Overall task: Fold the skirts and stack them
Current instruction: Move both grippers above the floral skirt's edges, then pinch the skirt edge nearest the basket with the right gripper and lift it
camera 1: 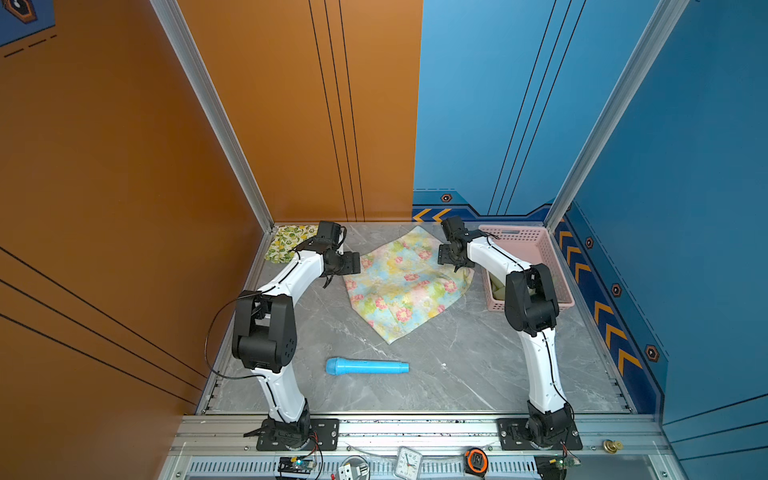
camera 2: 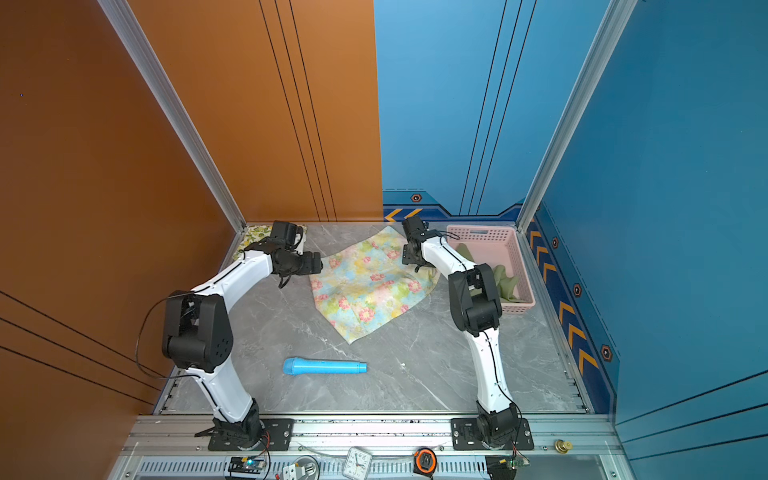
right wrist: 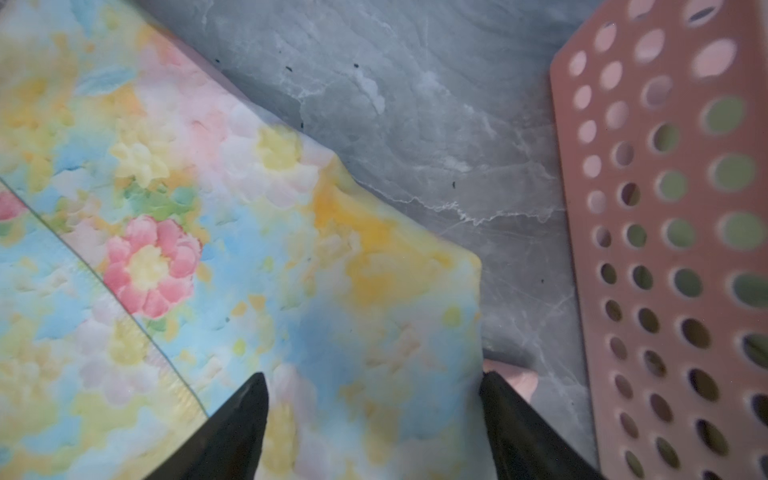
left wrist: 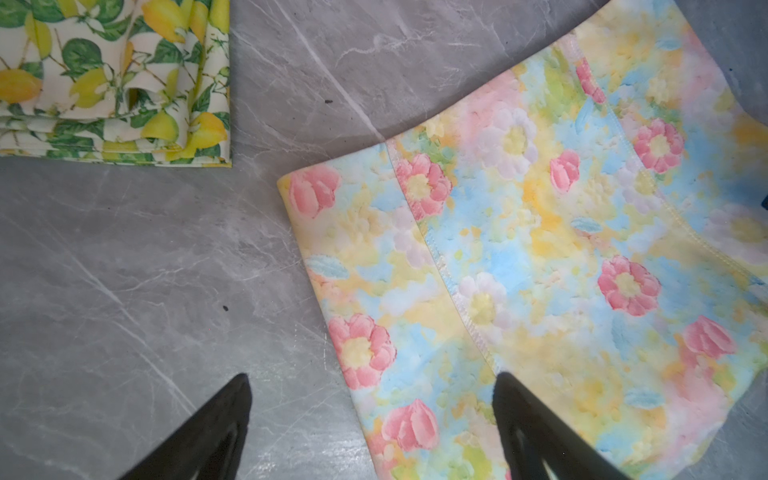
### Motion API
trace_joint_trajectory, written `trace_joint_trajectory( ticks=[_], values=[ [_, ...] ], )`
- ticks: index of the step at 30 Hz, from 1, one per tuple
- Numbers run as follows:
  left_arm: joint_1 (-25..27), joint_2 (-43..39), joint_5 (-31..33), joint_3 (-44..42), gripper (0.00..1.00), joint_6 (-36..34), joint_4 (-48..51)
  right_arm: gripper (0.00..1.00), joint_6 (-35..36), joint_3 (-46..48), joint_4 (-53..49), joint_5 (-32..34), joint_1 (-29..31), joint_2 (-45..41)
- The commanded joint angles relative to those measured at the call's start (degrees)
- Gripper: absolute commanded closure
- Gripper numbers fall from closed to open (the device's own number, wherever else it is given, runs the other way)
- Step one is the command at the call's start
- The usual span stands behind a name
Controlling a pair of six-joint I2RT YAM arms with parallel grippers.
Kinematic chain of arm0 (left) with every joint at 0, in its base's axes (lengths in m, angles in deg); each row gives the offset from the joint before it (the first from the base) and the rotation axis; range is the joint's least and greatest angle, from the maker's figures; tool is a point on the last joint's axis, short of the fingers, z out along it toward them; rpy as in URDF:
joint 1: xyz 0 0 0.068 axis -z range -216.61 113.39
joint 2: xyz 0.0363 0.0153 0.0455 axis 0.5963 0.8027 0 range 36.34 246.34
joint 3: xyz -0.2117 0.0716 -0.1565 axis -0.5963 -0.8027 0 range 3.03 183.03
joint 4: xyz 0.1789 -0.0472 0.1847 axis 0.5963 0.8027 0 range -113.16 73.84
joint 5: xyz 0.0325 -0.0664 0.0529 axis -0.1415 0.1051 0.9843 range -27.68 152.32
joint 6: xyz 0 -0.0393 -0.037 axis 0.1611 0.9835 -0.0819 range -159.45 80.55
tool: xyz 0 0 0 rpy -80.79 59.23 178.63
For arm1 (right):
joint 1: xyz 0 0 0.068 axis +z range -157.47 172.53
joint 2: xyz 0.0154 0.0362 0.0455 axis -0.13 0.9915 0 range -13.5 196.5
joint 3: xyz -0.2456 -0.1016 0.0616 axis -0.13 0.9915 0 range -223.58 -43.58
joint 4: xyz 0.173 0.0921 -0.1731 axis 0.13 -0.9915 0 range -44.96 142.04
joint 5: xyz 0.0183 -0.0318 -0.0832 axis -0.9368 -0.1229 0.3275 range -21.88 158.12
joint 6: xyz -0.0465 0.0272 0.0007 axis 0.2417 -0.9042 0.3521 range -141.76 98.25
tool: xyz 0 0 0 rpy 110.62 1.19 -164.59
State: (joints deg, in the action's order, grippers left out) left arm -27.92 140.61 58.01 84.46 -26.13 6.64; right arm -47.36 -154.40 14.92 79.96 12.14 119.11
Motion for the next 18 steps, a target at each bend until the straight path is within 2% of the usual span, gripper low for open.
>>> trace_joint_trajectory(
  ticks=[1, 2, 4, 5, 6, 7, 9, 13, 18],
  values=[
    [0.2, 0.9, 0.2, 1.7, 0.08, -0.4, 1.2, 0.22, -0.7, -2.4, -2.2, 0.0, -0.9, 2.3],
    [0.3, 0.9, 0.2, 1.8, 0.08, -0.4, 1.2, 0.22, -0.6, -2.6, -2.2, -0.2, -1.1, 2.6],
    [0.2, 0.9, 0.0, 1.7, 0.08, -0.3, 1.2, 0.29, 0.3, -3.3, -1.9, -1.8, -1.5, 3.2],
    [0.3, 0.9, 0.0, 1.8, 0.08, -0.2, 1.2, 0.39, 0.9, -4.0, -2.0, -2.6, -1.6, 3.8],
    [0.3, 0.9, -0.1, 1.8, 0.08, -0.2, 1.2, 0.61, 1.7, -4.7, -2.0, -3.7, -1.6, 4.2],
    [0.2, 0.8, -0.2, 1.8, 0.08, -0.1, 1.2, 0.77, 2.3, -5.3, -1.9, -4.7, -1.6, 4.3],
    [0.2, 0.6, -0.3, 1.8, 0.08, 0.0, 1.2, 1.00, 3.8, -6.3, -2.0, -5.3, -1.4, 3.2],
    [0.3, 0.0, -0.6, 1.8, 0.08, 0.4, 1.2, 1.00, 8.5, -9.5, -2.1, -4.2, -1.3, -0.9],
    [0.0, -1.0, -1.4, 1.8, 0.08, 0.9, 1.2, 1.00, 15.4, -19.1, -3.5, -3.0, -1.2, -4.6]
  ],
)
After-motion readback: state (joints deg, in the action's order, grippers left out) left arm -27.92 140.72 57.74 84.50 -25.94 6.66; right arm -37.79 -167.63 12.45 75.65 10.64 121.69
